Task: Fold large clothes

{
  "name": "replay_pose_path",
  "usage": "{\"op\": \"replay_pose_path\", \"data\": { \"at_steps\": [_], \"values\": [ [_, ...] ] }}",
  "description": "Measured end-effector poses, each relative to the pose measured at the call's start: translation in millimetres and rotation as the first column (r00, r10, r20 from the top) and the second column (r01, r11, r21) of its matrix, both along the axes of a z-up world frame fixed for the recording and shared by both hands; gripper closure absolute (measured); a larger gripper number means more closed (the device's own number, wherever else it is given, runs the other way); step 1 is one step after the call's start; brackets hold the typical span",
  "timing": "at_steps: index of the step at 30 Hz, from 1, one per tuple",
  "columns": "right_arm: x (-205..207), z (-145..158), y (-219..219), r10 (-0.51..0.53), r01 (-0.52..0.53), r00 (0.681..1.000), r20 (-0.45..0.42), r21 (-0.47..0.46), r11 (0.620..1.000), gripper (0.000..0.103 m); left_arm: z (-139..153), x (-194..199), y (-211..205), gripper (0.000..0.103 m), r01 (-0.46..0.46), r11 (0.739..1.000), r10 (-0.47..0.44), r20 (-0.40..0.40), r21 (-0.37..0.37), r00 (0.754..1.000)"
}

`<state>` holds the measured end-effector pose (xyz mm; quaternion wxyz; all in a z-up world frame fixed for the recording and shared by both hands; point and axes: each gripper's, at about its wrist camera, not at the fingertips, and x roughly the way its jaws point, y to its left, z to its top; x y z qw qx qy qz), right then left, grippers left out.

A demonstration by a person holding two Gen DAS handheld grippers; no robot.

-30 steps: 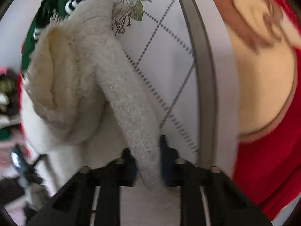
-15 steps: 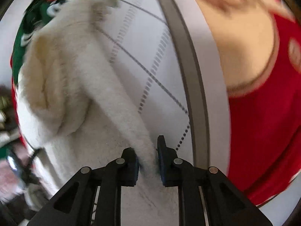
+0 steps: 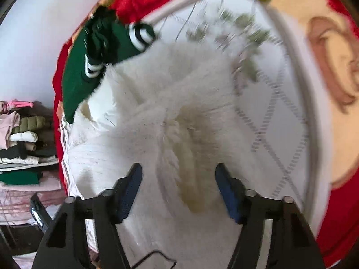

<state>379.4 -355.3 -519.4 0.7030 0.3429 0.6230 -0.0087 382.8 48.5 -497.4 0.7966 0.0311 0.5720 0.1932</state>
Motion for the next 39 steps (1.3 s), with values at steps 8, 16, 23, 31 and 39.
{"op": "replay_pose_path", "data": {
  "at_steps": [8, 16, 23, 31, 39],
  "values": [
    [4, 64, 6, -0.037, 0.058, 0.973, 0.227, -0.084, 0.995, 0.097, 31, 12, -1, 0.000, 0.005, 1.000, -0.002, 0.077, -0.030, 0.997],
    [15, 15, -4, 0.045, -0.040, 0.999, 0.014, -0.255, 0.966, 0.096, -22, 29, 7, 0.000, -0.018, 0.999, 0.019, -0.027, 0.033, 0.999],
    [-3, 60, 6, -0.017, 0.046, 0.997, 0.074, -0.420, 0.907, 0.074, -18, 22, 7, 0.000, 0.001, 1.000, -0.001, -0.032, -0.010, 0.999],
    [13, 33, 50, 0.090, -0.071, 0.995, 0.029, -0.402, 0.913, 0.074, -32, 28, -10, 0.000, 0.042, 0.998, -0.045, -0.068, -0.048, 0.997],
    [23, -12, 62, 0.132, -0.142, 0.990, -0.054, -0.450, 0.881, 0.074, -47, 32, -5, 0.000, 0.052, 0.996, -0.058, -0.090, -0.073, 0.994]
  ]
}}
